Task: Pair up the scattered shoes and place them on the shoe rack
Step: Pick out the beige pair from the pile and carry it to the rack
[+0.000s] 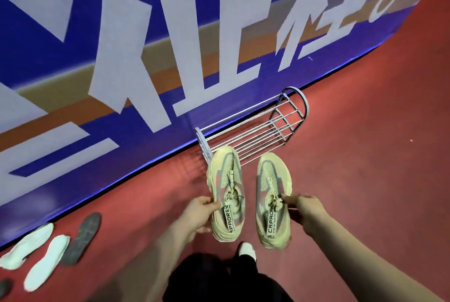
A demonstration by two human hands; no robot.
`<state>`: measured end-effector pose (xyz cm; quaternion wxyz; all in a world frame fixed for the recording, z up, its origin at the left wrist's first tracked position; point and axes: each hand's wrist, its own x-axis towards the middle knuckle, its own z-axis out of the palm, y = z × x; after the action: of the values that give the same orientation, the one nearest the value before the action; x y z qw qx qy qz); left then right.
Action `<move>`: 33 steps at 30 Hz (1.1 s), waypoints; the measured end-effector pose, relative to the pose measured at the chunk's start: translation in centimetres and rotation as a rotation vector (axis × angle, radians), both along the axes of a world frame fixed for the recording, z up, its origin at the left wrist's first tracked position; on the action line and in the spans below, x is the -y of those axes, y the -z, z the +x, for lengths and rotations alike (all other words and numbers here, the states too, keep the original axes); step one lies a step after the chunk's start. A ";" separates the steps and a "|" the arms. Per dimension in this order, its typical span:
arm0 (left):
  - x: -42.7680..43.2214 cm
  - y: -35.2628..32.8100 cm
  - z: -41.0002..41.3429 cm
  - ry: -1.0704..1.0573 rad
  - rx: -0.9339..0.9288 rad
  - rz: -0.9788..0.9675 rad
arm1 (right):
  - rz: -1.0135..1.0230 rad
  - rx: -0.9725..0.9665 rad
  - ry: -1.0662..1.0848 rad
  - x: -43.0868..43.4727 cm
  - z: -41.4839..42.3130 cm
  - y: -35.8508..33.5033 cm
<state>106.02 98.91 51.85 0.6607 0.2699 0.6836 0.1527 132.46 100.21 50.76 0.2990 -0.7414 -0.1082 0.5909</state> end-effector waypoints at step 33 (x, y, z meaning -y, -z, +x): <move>-8.9 48.9 10.2 -0.104 -0.182 -0.178 | -0.153 0.138 -0.651 -18.5 7.6 49.3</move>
<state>116.25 107.82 2.92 0.6084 0.1872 0.7646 0.1004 140.06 118.76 1.50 0.0303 -0.7267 -0.3144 0.6101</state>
